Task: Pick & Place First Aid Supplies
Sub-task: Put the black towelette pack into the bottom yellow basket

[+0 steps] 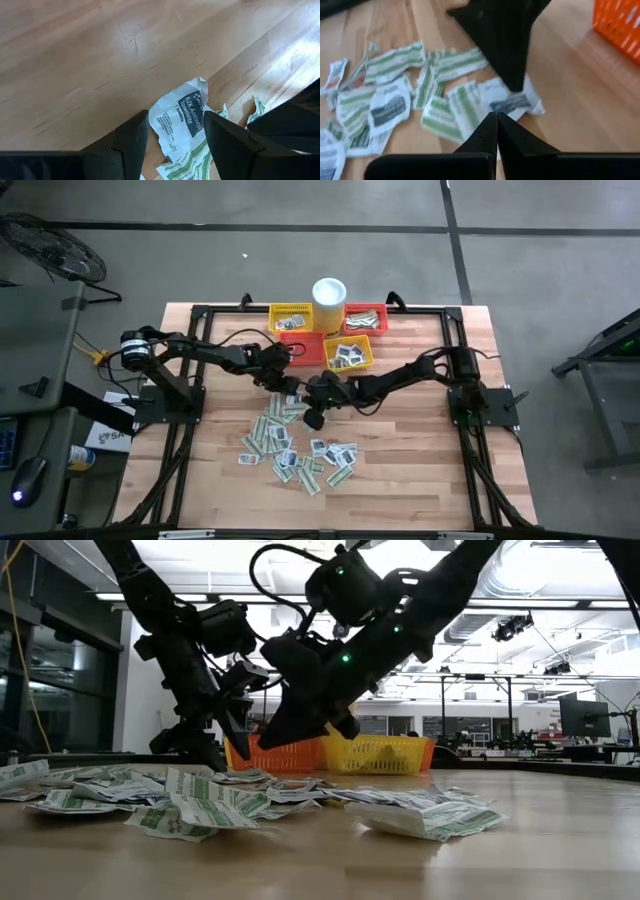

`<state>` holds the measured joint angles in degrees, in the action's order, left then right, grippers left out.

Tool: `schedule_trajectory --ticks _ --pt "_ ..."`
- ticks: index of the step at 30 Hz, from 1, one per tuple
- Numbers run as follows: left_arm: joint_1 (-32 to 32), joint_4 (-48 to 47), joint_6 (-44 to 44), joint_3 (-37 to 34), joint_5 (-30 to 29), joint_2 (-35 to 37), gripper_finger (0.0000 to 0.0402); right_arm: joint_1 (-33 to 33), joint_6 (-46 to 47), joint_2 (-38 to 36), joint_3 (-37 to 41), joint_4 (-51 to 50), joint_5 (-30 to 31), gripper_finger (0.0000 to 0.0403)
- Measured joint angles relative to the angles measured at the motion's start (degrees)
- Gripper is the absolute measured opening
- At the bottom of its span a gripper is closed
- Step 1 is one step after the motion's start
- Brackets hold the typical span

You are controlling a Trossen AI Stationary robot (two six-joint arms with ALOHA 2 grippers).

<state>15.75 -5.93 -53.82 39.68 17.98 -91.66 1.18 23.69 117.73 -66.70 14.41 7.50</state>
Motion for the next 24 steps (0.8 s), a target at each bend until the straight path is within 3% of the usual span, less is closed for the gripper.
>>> schedule_trajectory --ticks 16,24 --pt "-0.02 0.29 -0.42 0.0 0.53 0.01 0.0193 -1.92 -1.19 2.38 -0.02 3.06 -1.41 0.0" --pt "-0.02 0.31 -0.42 0.0 0.7 0.0 0.0193 -1.58 -14.03 2.38 -0.02 3.11 -3.43 0.0"
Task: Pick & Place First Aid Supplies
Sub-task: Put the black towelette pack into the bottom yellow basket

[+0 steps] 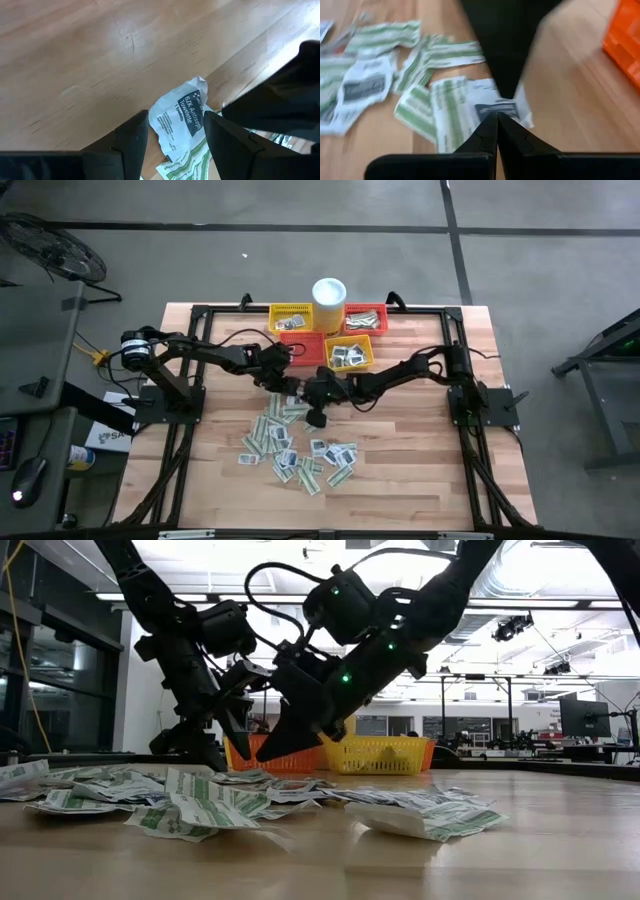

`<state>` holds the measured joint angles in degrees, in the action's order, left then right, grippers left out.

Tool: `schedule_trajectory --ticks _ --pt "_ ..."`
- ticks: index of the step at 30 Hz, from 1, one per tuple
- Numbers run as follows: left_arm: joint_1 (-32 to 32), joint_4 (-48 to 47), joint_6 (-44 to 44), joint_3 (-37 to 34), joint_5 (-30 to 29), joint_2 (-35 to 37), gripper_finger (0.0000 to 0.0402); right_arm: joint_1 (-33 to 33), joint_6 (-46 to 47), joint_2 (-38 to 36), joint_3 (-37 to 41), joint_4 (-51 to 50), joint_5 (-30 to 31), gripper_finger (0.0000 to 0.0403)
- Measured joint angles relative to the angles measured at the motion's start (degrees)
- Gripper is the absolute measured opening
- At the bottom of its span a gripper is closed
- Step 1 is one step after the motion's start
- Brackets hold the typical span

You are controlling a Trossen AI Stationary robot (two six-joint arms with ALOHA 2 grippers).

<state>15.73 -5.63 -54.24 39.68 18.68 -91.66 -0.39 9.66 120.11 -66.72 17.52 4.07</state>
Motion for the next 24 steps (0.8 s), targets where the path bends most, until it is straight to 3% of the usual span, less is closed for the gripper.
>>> schedule_trajectory --ticks 14,19,24 --pt "0.0 -0.02 0.0 0.0 0.26 0.0 0.0193 3.04 -29.33 0.0 0.0 -0.55 2.86 0.0" --pt "0.0 -0.02 0.0 0.0 0.57 0.0 0.0193 3.22 -34.64 0.0 0.0 -2.21 8.01 0.0" --pt "0.0 -0.02 0.0 0.0 1.17 0.0 0.0193 2.79 -36.71 0.0 0.0 -2.18 9.46 0.0"
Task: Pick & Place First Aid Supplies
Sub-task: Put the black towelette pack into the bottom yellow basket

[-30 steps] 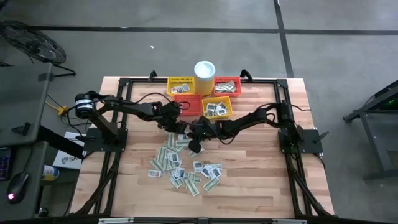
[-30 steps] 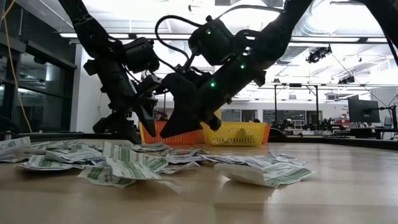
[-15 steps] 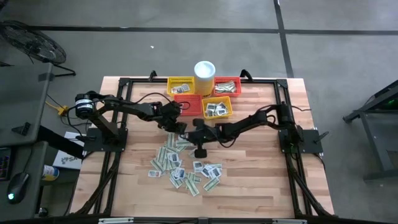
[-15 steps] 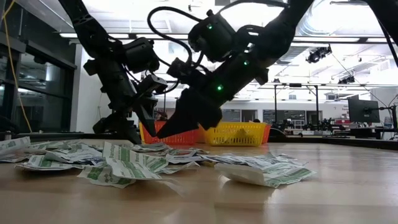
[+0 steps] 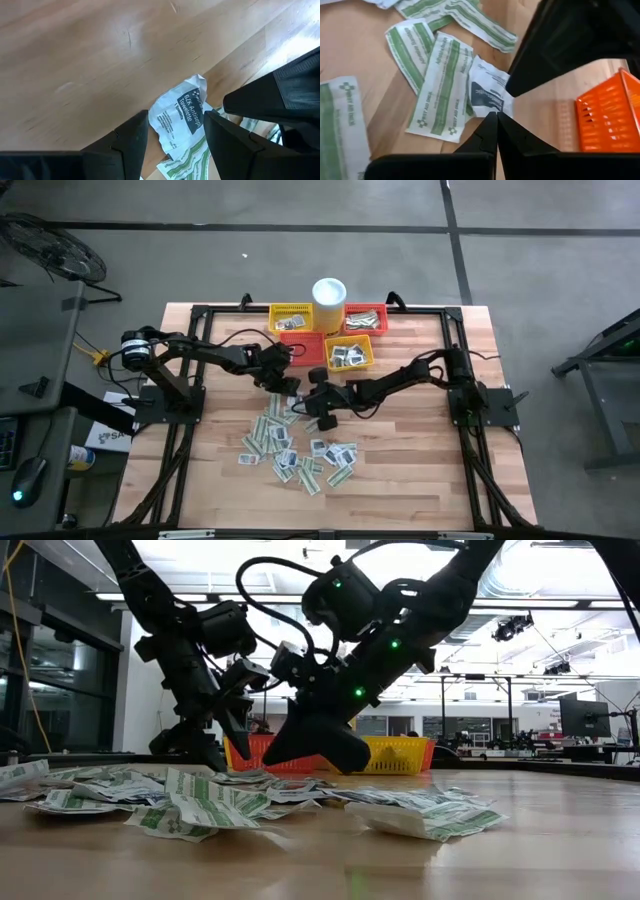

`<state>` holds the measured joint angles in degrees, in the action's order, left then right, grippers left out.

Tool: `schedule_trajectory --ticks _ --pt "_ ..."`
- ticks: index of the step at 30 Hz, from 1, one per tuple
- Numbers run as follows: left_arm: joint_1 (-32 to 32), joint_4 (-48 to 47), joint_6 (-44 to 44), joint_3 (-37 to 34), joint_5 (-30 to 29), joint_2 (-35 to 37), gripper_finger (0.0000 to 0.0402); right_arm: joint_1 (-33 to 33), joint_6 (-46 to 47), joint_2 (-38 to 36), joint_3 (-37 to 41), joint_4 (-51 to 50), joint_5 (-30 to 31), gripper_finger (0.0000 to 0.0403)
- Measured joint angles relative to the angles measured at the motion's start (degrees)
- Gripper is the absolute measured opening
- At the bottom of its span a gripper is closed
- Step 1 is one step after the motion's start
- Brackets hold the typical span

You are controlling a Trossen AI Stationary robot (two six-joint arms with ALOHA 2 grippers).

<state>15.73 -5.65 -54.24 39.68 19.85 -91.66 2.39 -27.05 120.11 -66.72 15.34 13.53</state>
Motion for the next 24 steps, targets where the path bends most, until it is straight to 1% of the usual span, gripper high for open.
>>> schedule_trajectory --ticks 4,8,12,15,24 --pt "0.0 0.0 -0.02 0.0 0.27 0.0 0.0193 -0.13 -1.51 0.0 0.0 -0.01 -0.59 0.0" --pt "0.0 0.08 -0.04 0.0 0.29 0.0 0.0193 -0.15 -1.51 0.42 -0.01 0.83 -2.51 0.0" --pt "0.0 0.98 -0.57 -0.11 0.33 0.0 0.0193 -0.15 0.73 2.29 -0.48 1.3 -4.05 0.0" --pt "-0.04 1.69 -1.58 -0.17 0.36 -0.02 0.0193 -0.13 2.53 3.26 -1.48 0.78 -2.79 0.0" --pt "-0.09 3.11 -2.74 -0.17 0.59 -0.07 0.0193 -0.53 2.65 3.67 -3.88 -0.38 -3.8 0.0"
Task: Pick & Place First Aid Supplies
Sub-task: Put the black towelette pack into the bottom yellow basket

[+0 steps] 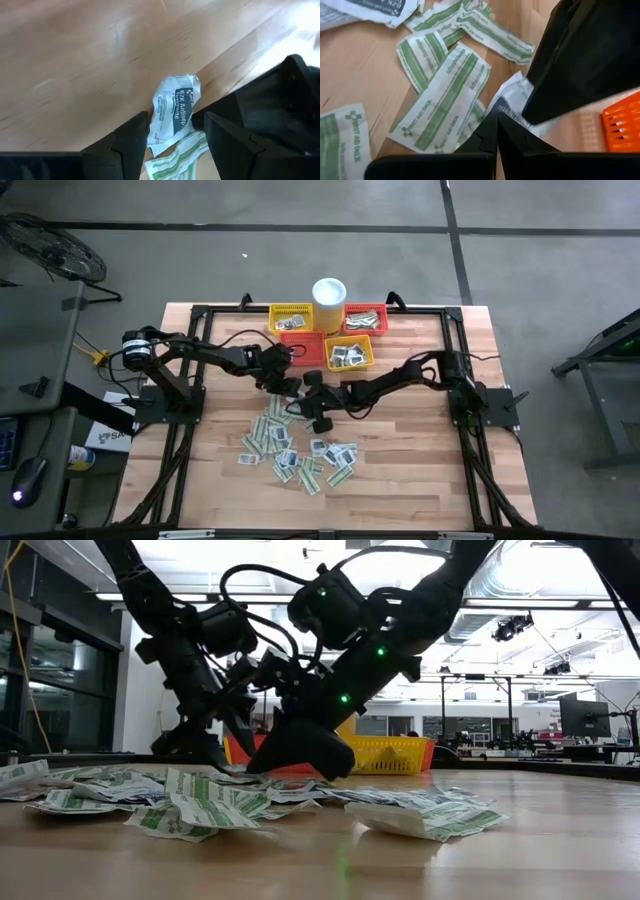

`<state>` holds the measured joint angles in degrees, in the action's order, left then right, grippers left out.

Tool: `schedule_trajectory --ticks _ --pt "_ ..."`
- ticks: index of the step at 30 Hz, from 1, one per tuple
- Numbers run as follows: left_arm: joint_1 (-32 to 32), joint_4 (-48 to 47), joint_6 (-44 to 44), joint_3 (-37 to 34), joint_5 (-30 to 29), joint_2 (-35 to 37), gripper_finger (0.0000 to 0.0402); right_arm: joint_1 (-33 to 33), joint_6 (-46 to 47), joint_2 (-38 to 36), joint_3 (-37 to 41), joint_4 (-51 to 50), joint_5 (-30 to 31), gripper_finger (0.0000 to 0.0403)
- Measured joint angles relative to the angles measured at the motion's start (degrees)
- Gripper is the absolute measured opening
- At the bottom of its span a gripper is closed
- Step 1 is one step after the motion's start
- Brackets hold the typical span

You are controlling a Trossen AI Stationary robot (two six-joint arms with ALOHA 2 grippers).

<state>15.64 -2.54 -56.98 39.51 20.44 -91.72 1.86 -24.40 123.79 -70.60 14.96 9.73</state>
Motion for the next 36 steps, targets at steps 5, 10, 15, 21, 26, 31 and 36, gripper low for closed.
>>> schedule_trajectory --ticks 5,10,15,21,26,31,36 --pt "0.02 1.73 -0.36 0.06 -0.18 0.0 0.0192 -0.06 0.59 0.0 -0.01 -1.21 -0.29 0.0" --pt "0.02 1.55 -0.51 0.09 0.03 0.0 0.0163 -0.08 3.07 0.0 -0.01 -2.13 -1.25 0.0" --pt "0.07 1.61 -0.49 0.09 0.38 0.0 0.0114 -0.08 3.39 0.0 -0.01 -2.14 -1.28 0.0" --pt "0.07 1.59 -0.36 0.13 1.91 0.02 0.0059 -0.08 5.53 0.0 -0.01 -2.17 -1.62 0.0" --pt "0.07 1.55 -0.09 0.13 1.99 0.04 0.0008 -0.08 6.36 0.0 -0.01 -2.21 -1.87 0.0" --pt "0.07 1.68 1.29 0.22 1.95 0.07 0.0007 0.36 6.4 -1.73 0.18 -4.09 -2.81 0.0" --pt "0.09 1.96 2.26 0.24 1.22 0.07 0.0003 1.04 9.93 -7.52 0.14 -9.53 -0.86 0.0"
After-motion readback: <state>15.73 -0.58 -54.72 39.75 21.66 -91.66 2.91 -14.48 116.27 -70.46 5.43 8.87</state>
